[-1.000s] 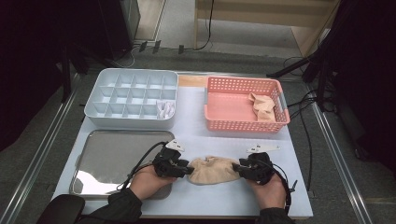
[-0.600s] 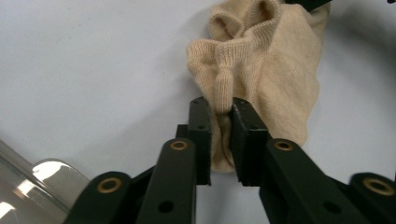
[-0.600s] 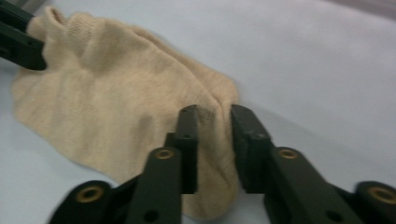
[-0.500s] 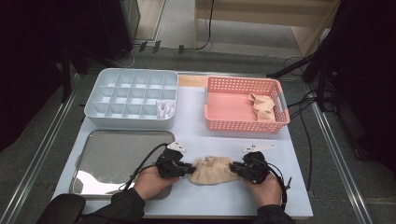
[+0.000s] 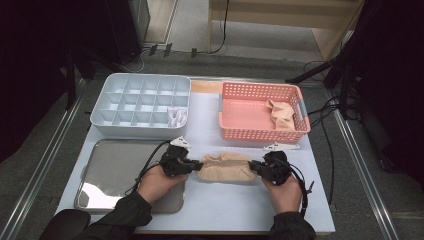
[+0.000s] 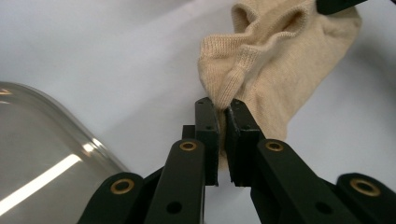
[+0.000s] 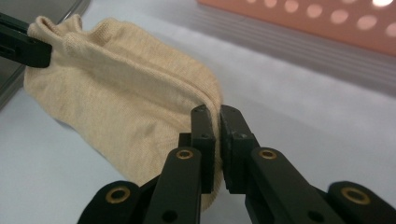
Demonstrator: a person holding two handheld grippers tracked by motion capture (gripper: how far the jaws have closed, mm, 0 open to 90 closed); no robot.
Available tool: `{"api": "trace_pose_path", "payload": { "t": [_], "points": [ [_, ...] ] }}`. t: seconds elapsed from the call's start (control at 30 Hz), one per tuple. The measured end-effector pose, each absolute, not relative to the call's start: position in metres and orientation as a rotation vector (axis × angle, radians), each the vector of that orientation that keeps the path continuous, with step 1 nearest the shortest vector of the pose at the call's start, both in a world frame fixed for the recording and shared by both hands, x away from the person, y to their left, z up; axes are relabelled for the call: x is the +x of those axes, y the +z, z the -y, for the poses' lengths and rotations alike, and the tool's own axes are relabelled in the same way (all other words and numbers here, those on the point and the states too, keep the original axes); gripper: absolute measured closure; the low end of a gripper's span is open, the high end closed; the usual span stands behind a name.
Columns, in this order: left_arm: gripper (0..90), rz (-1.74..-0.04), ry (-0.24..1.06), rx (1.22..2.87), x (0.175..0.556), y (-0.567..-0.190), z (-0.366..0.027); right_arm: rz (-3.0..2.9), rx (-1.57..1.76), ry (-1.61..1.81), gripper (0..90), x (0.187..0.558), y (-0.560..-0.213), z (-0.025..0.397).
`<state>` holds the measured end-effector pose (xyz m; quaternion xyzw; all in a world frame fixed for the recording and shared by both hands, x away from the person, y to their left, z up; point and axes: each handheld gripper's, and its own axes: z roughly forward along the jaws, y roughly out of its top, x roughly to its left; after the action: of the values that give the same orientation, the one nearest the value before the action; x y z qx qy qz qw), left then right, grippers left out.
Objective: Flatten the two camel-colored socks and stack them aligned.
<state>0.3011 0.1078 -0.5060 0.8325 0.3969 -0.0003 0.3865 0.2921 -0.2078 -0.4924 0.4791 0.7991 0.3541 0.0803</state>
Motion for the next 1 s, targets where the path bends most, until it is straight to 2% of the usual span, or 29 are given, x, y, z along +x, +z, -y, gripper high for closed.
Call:
{"api": "trace_pose_path", "payload": {
  "t": [0.4, 0.53, 0.6, 0.7, 1.0],
  "points": [
    [85.2, -1.053, -0.014, 2.099, 0.316, -0.513, -0.103, -2.392, 1.446, 1.083, 86.6, 0.311, -0.497, 0.205],
    [78.7, -1.06, -0.013, 2.075, 0.321, -0.51, -0.1, -2.386, 1.433, 1.07, 85.9, 0.316, -0.496, 0.201],
    [70.4, -1.062, -0.016, 2.088, 0.322, -0.51, -0.1, -2.392, 1.445, 1.066, 85.4, 0.319, -0.498, 0.202],
    [63.2, -1.058, 0.004, 2.103, 0.321, -0.509, -0.1, -2.406, 1.47, 1.054, 85.2, 0.322, -0.501, 0.203],
    [62.3, -1.002, 0.041, 2.108, 0.317, -0.493, -0.098, -2.417, 1.477, 1.039, 85.0, 0.324, -0.503, 0.202]
  ]
}}
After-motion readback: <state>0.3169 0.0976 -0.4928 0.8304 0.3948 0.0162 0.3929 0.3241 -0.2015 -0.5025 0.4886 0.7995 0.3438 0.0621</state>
